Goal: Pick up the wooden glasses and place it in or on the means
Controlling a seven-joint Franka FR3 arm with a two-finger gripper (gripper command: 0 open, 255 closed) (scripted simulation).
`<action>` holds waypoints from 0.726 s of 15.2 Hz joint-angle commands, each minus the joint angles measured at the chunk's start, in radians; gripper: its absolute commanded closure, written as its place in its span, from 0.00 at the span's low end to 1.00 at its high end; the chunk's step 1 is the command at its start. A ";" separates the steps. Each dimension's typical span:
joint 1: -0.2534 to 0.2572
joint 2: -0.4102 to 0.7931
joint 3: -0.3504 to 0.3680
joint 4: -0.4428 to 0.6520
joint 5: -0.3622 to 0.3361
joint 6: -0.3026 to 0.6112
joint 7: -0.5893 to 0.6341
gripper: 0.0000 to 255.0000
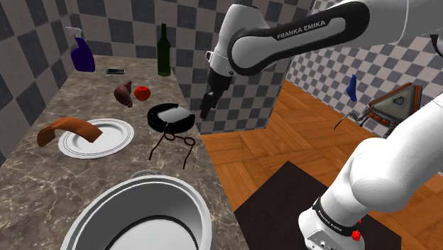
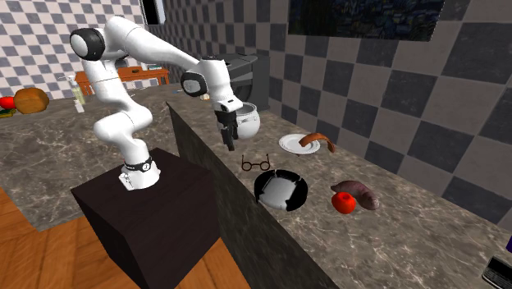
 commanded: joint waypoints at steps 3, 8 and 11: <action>0.017 0.142 0.029 0.050 -0.030 0.091 0.000 0.00; 0.043 0.321 0.054 0.137 -0.092 0.176 0.011 0.00; 0.053 0.374 0.056 0.161 -0.113 0.204 0.018 0.00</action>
